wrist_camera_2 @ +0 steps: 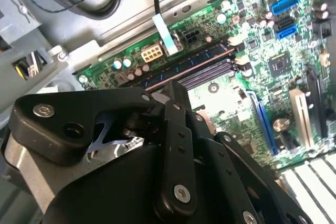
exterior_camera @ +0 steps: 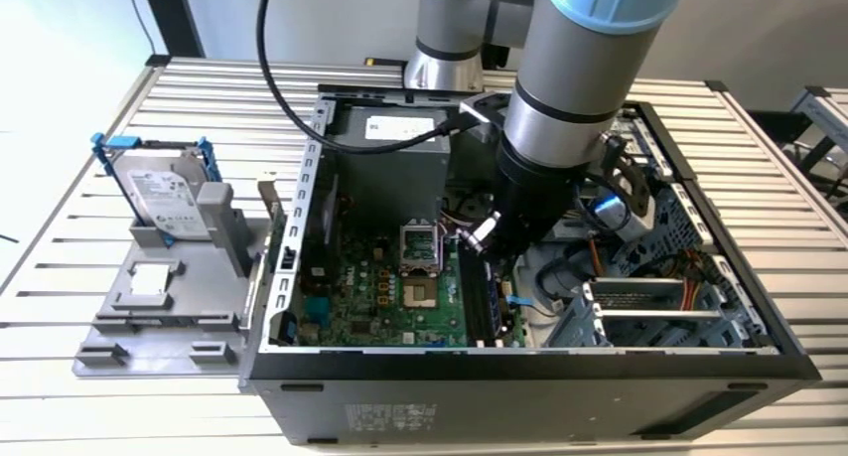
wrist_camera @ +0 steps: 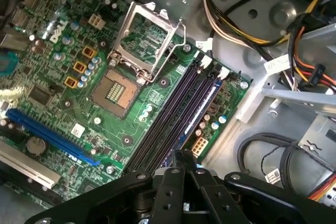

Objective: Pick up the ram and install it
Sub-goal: 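Press down the ram until it locks into place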

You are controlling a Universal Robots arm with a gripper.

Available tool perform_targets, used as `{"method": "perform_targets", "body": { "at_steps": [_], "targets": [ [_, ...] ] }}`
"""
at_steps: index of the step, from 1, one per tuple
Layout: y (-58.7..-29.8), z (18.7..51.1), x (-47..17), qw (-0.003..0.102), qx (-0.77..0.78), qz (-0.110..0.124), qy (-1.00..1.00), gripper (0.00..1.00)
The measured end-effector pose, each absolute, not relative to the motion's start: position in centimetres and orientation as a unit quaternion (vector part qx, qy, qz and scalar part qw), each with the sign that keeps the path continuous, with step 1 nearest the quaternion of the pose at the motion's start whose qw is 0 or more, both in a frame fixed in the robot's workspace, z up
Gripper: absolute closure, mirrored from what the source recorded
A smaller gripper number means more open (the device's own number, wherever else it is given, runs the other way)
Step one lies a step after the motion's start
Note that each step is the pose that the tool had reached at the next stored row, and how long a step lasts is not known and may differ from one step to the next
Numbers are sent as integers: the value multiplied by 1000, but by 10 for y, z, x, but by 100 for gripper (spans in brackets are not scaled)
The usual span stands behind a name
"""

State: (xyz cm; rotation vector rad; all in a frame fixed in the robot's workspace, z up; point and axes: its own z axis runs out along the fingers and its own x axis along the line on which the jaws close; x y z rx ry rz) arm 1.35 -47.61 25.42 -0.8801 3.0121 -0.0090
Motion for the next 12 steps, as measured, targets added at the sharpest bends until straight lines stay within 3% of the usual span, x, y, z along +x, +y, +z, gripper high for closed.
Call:
{"method": "perform_targets", "body": {
  "at_steps": [12],
  "targets": [
    [-476, 254, 14, 2, -384, -3, 923, 100]
  ]
}}
